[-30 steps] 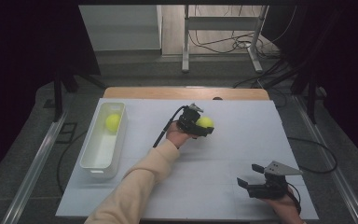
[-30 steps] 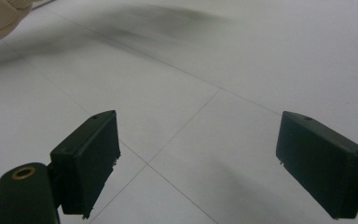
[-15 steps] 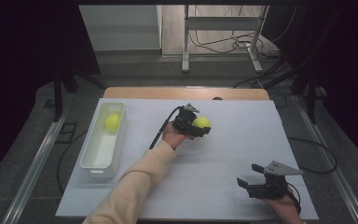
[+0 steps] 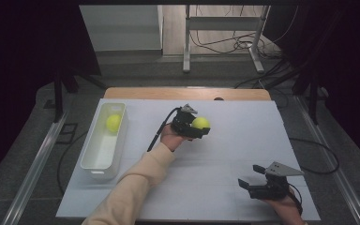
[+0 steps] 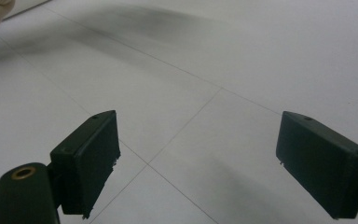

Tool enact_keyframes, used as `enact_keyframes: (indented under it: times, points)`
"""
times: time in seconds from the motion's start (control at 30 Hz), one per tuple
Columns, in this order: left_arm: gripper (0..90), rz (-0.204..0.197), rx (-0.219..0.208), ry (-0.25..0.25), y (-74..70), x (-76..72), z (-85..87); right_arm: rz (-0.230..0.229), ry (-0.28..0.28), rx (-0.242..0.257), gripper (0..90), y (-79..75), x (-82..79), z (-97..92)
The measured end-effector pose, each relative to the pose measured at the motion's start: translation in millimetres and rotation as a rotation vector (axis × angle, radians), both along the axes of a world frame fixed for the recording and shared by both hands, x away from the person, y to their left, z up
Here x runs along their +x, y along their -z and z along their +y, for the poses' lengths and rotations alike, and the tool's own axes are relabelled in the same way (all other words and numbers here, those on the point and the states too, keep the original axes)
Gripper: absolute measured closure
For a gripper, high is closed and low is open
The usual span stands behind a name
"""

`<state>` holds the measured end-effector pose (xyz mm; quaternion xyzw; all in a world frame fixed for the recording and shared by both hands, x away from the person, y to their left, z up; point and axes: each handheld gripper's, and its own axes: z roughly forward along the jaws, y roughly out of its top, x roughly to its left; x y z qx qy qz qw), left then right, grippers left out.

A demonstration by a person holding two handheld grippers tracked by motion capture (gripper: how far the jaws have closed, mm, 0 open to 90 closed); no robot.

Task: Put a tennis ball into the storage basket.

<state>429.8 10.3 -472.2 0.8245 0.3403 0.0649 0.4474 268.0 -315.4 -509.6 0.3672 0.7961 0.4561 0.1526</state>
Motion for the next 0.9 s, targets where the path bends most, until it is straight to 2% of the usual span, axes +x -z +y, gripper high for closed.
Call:
enact_keyframes:
  times: [0.9]
  points:
    - [27.4,-0.016,-0.03,-0.039,-5.1,-16.0,21.6,0.002,-0.001,0.0,13.5,-0.4,0.7,1.3]
